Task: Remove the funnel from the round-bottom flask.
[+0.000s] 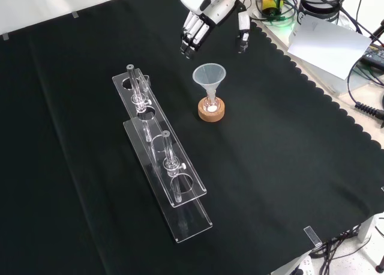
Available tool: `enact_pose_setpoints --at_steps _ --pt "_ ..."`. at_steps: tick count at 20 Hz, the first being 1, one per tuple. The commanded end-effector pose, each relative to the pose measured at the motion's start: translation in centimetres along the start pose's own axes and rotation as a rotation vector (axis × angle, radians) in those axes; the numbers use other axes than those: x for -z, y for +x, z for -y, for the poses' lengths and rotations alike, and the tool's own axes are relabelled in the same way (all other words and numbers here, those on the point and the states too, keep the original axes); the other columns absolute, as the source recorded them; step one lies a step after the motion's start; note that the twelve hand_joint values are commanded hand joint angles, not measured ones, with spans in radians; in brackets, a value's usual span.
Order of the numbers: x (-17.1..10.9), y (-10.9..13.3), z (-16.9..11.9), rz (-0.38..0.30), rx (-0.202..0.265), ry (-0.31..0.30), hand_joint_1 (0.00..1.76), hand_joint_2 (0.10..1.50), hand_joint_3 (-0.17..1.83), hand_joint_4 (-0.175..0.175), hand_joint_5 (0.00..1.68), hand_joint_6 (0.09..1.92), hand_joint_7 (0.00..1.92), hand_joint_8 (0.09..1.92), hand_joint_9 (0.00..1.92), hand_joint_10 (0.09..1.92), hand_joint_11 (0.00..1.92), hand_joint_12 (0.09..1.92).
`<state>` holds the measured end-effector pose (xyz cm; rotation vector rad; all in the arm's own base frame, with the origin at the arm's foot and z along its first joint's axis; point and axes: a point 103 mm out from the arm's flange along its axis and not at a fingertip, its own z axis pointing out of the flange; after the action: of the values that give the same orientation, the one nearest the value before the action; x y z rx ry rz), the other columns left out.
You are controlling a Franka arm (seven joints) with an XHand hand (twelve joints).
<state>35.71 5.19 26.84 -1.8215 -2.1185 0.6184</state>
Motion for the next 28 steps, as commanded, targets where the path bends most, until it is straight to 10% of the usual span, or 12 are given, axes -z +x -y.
enact_pose_setpoints --at_steps 1,28 --pt "-0.6 0.1 -1.5 0.008 0.016 0.042 0.62 0.66 0.33 -0.092 0.00 0.09 0.00 0.15 0.09 0.84 0.41 1.41" --pt "-3.8 0.8 -5.8 0.090 0.037 0.092 0.64 0.68 0.29 -0.097 0.00 0.09 0.00 0.21 0.10 0.89 0.41 1.42"
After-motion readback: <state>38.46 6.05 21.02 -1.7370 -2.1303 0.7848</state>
